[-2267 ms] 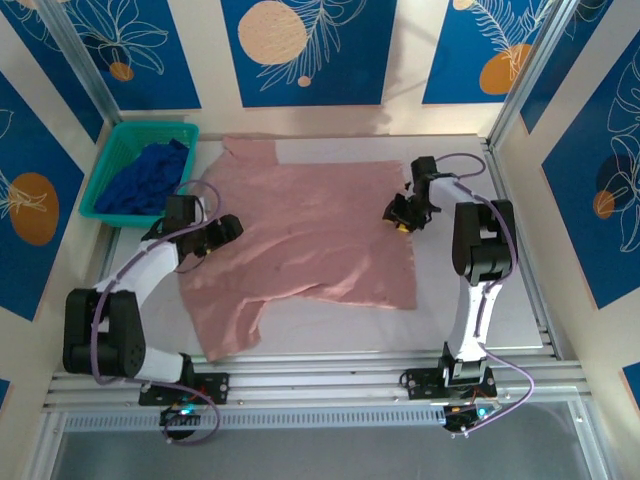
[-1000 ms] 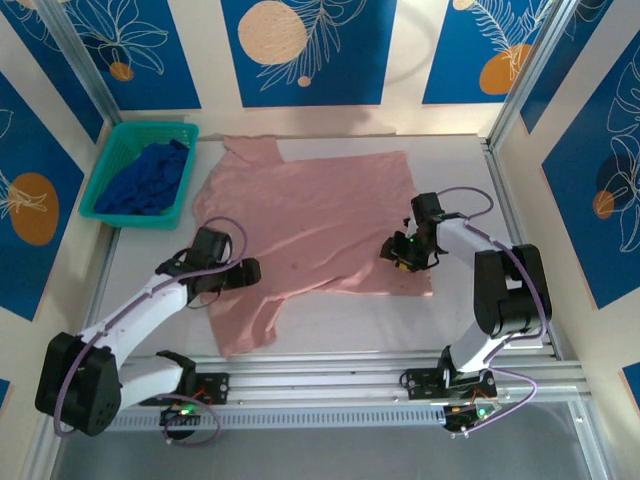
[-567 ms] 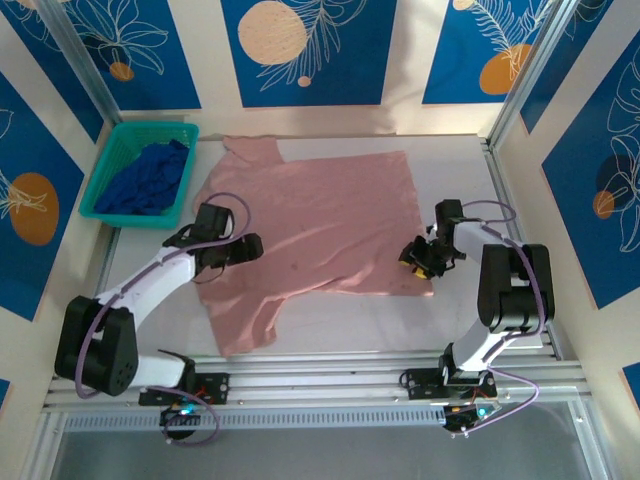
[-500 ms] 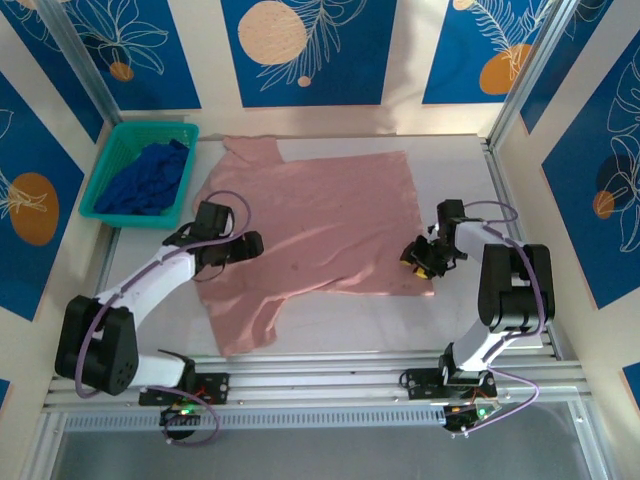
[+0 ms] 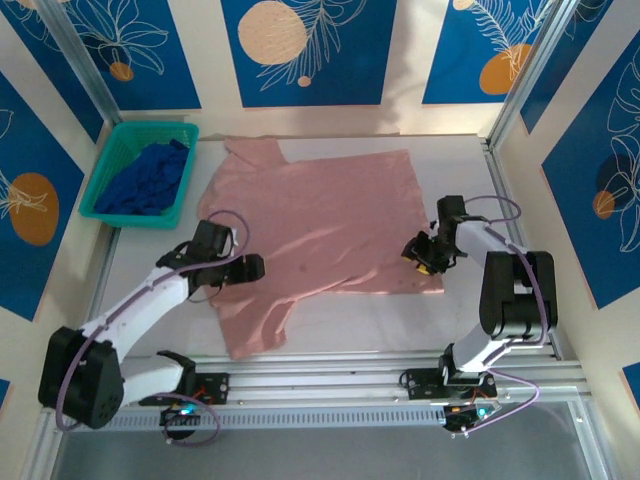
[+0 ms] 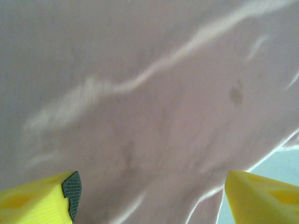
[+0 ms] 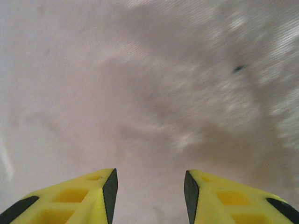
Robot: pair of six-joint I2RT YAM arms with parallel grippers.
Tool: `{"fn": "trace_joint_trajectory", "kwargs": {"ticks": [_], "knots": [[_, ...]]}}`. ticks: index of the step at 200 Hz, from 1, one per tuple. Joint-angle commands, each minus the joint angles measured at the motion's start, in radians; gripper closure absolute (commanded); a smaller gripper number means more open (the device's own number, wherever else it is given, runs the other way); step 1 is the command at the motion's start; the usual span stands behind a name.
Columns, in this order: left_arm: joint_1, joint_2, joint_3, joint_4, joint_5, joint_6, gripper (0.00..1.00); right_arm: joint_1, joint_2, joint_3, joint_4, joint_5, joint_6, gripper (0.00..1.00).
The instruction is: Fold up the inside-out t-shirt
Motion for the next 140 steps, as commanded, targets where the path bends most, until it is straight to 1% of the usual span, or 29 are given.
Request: {"fn": "trace_joint_trajectory", "kwargs": {"ticks": [1,12,25,36,49,60,74,83,110,121,140], "knots": [[-0.011,-0.075,-0.063,-0.108,0.002,-0.036,0.20,0.012,-0.044,-0.048,-0.036,-0.050,0.024,0.55],[-0.011,-0.084,-0.085,-0.108,-0.028,-0.040,0.20,0.020,-0.048,-0.062,-0.015,-0.070,0.025,0.55],[-0.012,-0.068,-0.082,-0.104,-0.016,-0.042,0.20,0.037,-0.041,-0.060,0.000,-0.110,0.020,0.55],[-0.011,-0.059,-0.079,-0.107,0.000,-0.052,0.21,0.070,-0.039,-0.045,-0.008,-0.131,0.000,0.55],[-0.020,-0.079,-0.085,-0.139,-0.017,-0.082,0.21,0.118,-0.047,-0.024,-0.043,-0.098,-0.020,0.55],[-0.041,-0.126,-0.099,-0.187,-0.090,-0.116,0.21,0.155,-0.061,-0.018,-0.059,-0.060,-0.030,0.55],[-0.077,-0.197,-0.127,-0.249,-0.187,-0.182,0.21,0.186,-0.078,-0.019,-0.059,-0.038,-0.030,0.55],[-0.105,-0.233,-0.148,-0.274,-0.221,-0.231,0.21,0.198,-0.078,-0.019,-0.052,-0.045,-0.025,0.55],[-0.199,-0.270,-0.195,-0.359,-0.260,-0.358,0.22,0.221,-0.061,-0.003,-0.029,-0.067,-0.016,0.55],[-0.252,-0.271,-0.201,-0.385,-0.270,-0.398,0.24,0.228,-0.049,0.014,-0.027,-0.072,-0.021,0.55],[-0.311,-0.256,-0.205,-0.414,-0.246,-0.458,0.27,0.236,-0.035,0.047,-0.041,-0.074,-0.036,0.54]]}}
